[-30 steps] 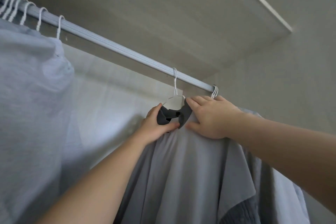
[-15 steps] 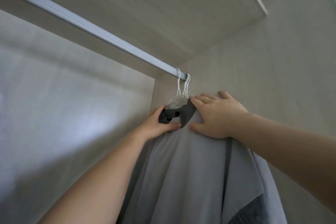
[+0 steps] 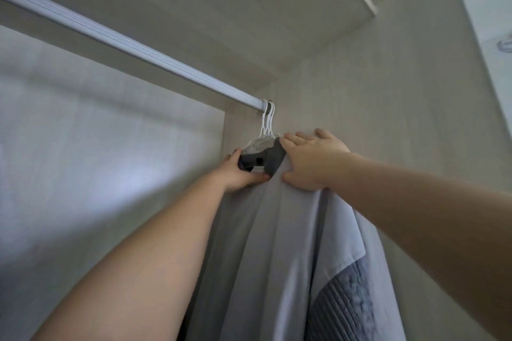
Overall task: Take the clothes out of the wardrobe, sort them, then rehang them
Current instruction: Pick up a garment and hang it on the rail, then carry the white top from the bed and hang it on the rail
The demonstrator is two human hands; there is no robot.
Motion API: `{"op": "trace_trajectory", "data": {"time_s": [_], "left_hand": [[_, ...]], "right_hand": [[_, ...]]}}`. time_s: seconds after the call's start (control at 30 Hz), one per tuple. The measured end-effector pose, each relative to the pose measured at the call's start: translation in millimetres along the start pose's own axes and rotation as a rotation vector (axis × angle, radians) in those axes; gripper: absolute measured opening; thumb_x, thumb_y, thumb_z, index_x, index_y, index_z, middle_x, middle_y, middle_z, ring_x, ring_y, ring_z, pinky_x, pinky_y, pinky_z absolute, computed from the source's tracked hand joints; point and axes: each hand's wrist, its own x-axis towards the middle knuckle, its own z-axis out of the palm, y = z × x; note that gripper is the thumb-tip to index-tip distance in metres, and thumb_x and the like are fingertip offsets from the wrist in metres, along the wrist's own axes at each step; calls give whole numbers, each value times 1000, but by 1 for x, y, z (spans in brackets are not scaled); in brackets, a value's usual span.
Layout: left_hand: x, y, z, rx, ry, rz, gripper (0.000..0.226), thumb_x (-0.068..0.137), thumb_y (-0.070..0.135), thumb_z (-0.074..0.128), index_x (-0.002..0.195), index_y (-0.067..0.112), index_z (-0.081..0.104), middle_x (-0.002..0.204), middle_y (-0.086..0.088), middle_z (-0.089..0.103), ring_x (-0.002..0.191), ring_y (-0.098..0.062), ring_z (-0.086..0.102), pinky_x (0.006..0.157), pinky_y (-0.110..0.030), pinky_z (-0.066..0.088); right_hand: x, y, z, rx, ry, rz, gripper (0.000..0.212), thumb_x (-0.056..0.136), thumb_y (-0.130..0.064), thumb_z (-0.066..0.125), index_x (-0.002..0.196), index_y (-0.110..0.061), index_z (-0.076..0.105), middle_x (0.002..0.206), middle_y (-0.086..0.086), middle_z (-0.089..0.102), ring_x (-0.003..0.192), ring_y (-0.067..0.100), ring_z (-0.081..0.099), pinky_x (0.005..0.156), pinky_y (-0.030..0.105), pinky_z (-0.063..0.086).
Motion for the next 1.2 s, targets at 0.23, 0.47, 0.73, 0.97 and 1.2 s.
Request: {"op": "trace_trajectory", "data": {"time_s": [0.23,0.47,0.73,0.97,1.2], "left_hand": [[-55,33,35,361,381,133,63,92,34,61,150,22,38,158,-2,35,141,-33,36,115,-41,32],[-155,102,82,461,290,392,67,94,62,37,155,36,28,166,4,19,151,-27,14,122,-42,13],[-269,164,189,511,45,613,66,95,66,29,156,43,14,167,9,6,154,-21,-2,122,-53,11],[-361,198,322,356,-204,622,69,95,70,22,157,42,10,167,12,-2,153,-20,-9,123,-51,3],[-462,215,473,217,-495,559,71,94,73,20,157,43,5,166,15,-9,153,-16,-15,122,-53,1]], "right_hand": [[-79,6,5,59,164,19,64,93,-50,37,150,-23,26,161,-1,19,145,24,18,116,41,16],[-196,31,-7,125,176,83,70,92,-55,37,153,-26,20,162,-2,18,149,21,15,118,48,10],[-376,77,-9,203,56,113,71,94,-58,26,156,-27,11,164,-7,6,151,19,0,120,53,2],[-533,133,3,205,-144,228,74,93,-63,22,156,-28,7,165,-6,1,151,18,-7,119,54,-2],[-704,176,13,161,-380,424,75,93,-64,24,156,-28,5,165,-5,1,151,18,-8,119,56,-2]]}}
